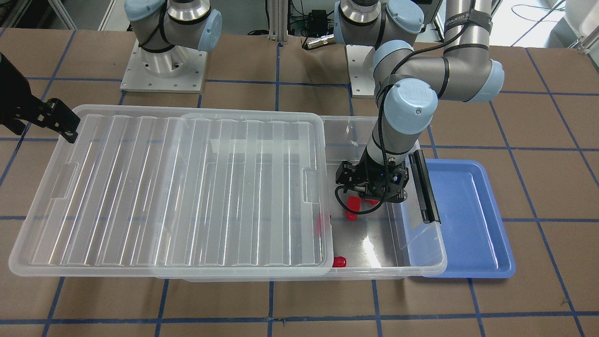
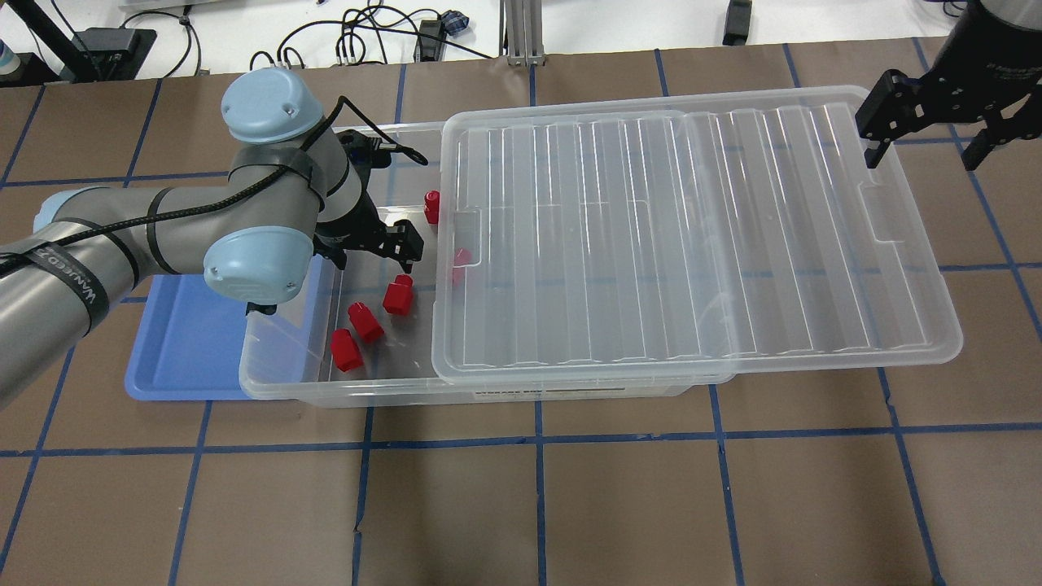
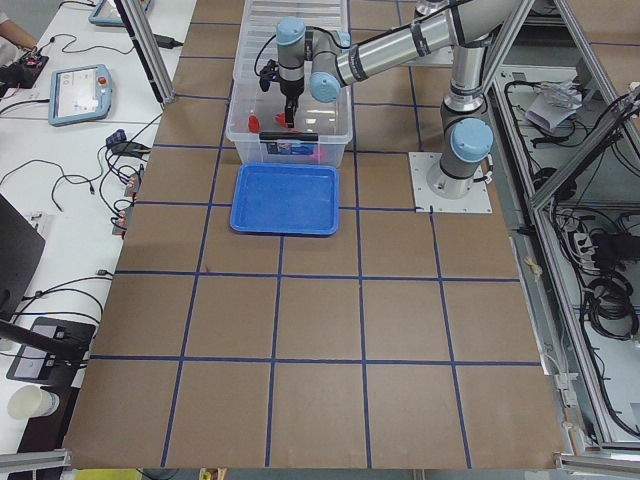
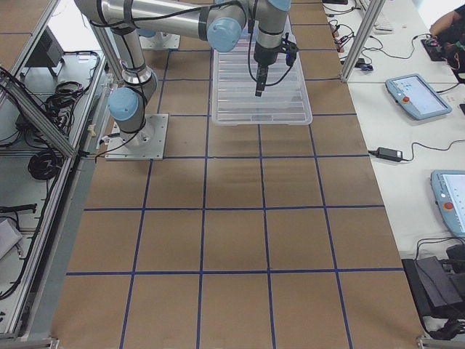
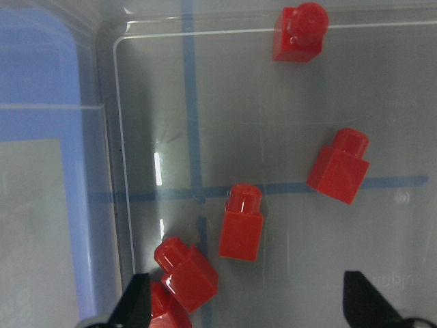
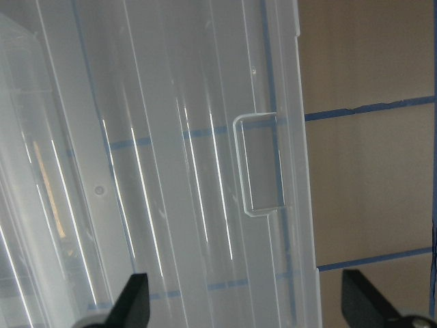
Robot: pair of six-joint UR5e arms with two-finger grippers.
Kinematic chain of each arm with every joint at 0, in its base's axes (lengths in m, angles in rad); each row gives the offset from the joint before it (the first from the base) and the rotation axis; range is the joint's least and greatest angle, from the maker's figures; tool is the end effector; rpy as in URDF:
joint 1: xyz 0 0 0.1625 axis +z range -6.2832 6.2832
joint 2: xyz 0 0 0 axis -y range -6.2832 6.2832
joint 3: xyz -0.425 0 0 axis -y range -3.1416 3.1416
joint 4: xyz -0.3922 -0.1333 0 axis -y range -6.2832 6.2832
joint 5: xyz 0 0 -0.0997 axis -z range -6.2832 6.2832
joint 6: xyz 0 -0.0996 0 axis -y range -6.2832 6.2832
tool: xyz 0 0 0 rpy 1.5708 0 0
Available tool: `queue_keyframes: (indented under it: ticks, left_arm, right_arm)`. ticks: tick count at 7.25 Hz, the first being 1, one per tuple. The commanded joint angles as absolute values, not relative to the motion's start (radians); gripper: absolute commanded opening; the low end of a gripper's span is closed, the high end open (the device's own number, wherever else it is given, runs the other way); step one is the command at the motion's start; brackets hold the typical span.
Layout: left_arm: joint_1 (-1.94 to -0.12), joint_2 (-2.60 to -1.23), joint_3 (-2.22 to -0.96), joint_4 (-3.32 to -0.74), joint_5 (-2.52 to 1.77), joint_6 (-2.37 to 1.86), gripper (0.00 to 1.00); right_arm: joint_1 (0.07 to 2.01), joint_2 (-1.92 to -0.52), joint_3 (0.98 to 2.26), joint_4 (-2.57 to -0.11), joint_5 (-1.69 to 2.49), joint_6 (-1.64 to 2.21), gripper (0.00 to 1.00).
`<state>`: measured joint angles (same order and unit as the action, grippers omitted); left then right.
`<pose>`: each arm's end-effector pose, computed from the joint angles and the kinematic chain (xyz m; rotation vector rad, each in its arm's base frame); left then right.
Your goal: Place red block in blue tray from box
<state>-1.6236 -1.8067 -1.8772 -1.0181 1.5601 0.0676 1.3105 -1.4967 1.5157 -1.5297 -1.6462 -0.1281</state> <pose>-0.1625 -0.5281 0.2748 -0.1885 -3.1253 0.0164 -0.0115 -0.5321 0.4738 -0.1998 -3.0707 -0.1131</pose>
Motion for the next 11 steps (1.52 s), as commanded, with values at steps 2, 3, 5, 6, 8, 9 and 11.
queue_keyframes:
  ticks: [2, 3, 5, 6, 8, 9, 11]
  left_arm:
    - [-1.615, -1.835, -1.949, -0.932, 1.557, 0.09, 1.0]
    - [-1.605, -1.847, -1.951, -0.922, 1.557, 0.092, 1.0]
    - [-1.603, -1.864, -1.971, -0.92, 1.555, 0.089, 1.0]
    - [-1.601, -1.879, -1.986, -0.896, 1.557, 0.086, 1.0]
    - [-1.603, -1.91, -1.993, -0.824, 1.505, 0.083, 1.0]
    - [-1.605, -1.922, -1.991, -0.824, 1.506, 0.075, 0.95]
    - [-1.605, -1.927, -1.991, -0.824, 1.506, 0.084, 0.62]
  right_arm:
    - [1.31, -1.499, 1.525, -1.528, -1.646, -0.129, 1.0]
    - [1.31, -1.496, 1.526, -1.526, -1.646, -0.129, 1.0]
    - [1.31, -1.502, 1.552, -1.54, -1.649, -0.129, 1.0]
    - [1.305, -1.5, 1.554, -1.542, -1.649, -0.129, 1.0]
    - [1.305, -1.502, 1.552, -1.543, -1.647, -0.127, 1.0]
    - [1.305, -1.502, 1.552, -1.543, -1.643, -0.127, 1.0]
    - [1.305, -1.502, 1.551, -1.543, -1.644, -0.127, 1.0]
